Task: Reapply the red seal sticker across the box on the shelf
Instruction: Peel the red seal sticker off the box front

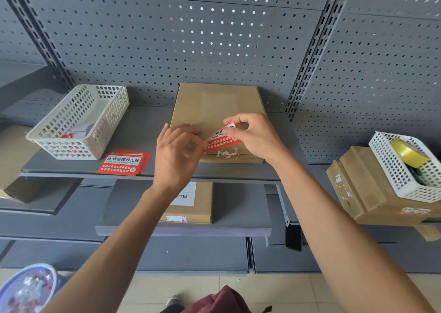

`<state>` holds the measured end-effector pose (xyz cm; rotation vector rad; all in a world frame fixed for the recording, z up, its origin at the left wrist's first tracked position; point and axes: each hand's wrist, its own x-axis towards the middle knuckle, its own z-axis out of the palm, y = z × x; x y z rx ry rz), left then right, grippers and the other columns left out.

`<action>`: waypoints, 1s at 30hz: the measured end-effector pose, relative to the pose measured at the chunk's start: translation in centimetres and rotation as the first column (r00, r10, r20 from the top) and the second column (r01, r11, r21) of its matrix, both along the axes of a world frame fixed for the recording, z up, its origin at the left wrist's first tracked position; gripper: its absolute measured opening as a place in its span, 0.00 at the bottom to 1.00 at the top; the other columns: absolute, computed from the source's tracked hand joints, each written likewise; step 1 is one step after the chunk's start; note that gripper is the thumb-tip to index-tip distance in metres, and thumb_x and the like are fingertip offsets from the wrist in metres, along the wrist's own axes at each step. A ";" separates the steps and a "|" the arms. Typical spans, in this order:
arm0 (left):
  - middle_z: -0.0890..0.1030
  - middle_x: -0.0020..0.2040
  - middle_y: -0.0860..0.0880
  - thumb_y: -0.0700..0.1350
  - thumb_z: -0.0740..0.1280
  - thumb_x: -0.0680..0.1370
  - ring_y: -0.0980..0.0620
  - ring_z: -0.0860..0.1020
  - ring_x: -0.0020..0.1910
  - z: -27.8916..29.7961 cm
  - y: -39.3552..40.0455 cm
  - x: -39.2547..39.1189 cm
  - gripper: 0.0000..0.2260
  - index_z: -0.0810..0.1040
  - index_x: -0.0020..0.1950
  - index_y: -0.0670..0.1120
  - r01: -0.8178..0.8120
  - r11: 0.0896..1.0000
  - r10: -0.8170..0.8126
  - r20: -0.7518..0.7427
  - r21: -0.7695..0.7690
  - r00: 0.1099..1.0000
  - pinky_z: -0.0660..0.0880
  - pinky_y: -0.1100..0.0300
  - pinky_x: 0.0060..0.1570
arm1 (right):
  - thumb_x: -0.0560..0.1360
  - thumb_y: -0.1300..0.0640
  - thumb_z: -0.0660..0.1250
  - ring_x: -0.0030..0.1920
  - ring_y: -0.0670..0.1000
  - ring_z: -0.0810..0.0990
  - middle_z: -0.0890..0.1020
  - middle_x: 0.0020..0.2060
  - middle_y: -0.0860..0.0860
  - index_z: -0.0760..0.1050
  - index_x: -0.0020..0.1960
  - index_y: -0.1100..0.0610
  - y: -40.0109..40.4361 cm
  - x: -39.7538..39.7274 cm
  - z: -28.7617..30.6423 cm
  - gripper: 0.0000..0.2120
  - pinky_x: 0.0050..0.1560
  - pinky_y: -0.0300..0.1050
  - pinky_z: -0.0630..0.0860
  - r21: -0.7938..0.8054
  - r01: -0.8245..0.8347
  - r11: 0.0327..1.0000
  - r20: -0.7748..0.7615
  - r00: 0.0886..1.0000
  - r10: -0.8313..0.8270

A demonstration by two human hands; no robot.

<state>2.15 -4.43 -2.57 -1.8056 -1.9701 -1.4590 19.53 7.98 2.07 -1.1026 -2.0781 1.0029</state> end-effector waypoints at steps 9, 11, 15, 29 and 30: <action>0.85 0.49 0.54 0.48 0.74 0.77 0.49 0.76 0.53 -1.6 -0.5 2.2 0.04 0.84 0.47 0.48 -0.142 0.988 0.143 -0.029 0.054 0.989 0.64 0.52 0.55 | 0.72 0.49 0.75 0.59 0.45 0.78 0.84 0.55 0.45 0.84 0.55 0.50 0.0 0.1 0.1 0.12 0.51 0.32 0.69 -0.019 0.002 1.000 0.015 1.000 -0.002; 0.83 0.48 0.57 0.47 0.72 0.78 0.50 0.76 0.52 -1.4 -0.7 2.9 0.04 0.83 0.46 0.48 -0.122 0.992 0.120 0.065 0.022 0.991 0.67 0.50 0.53 | 0.73 0.50 0.75 0.59 0.43 0.77 0.83 0.53 0.43 0.84 0.55 0.51 -0.1 0.2 0.2 0.12 0.49 0.27 0.65 -0.022 -0.010 1.000 0.023 1.000 0.011; 0.75 0.44 0.70 0.45 0.71 0.80 0.49 0.78 0.48 -0.8 -1.0 3.9 0.03 0.82 0.46 0.47 -0.101 0.995 0.097 0.200 0.008 0.975 0.73 0.44 0.52 | 0.73 0.50 0.75 0.59 0.42 0.76 0.80 0.51 0.40 0.84 0.56 0.51 -0.1 0.3 0.2 0.13 0.49 0.25 0.63 -0.015 -0.011 1.000 0.029 1.000 0.012; 0.83 0.45 0.56 0.43 0.73 0.78 0.64 0.80 0.44 -0.6 -0.7 3.9 0.06 0.79 0.48 0.54 -0.077 0.995 0.095 0.401 -0.059 0.911 0.71 0.75 0.42 | 0.73 0.48 0.74 0.62 0.47 0.77 0.84 0.58 0.47 0.84 0.57 0.49 -0.2 0.2 0.2 0.13 0.52 0.38 0.70 -0.009 0.003 1.000 0.031 1.000 -0.003; 0.84 0.45 0.56 0.43 0.73 0.78 0.63 0.80 0.44 -0.6 -0.7 4.0 0.06 0.79 0.47 0.55 -0.077 0.995 0.097 0.417 -0.064 0.904 0.72 0.74 0.42 | 0.73 0.48 0.74 0.61 0.47 0.78 0.84 0.58 0.47 0.84 0.57 0.49 -0.2 0.1 0.1 0.13 0.52 0.38 0.70 -0.006 0.005 1.000 0.031 1.000 -0.005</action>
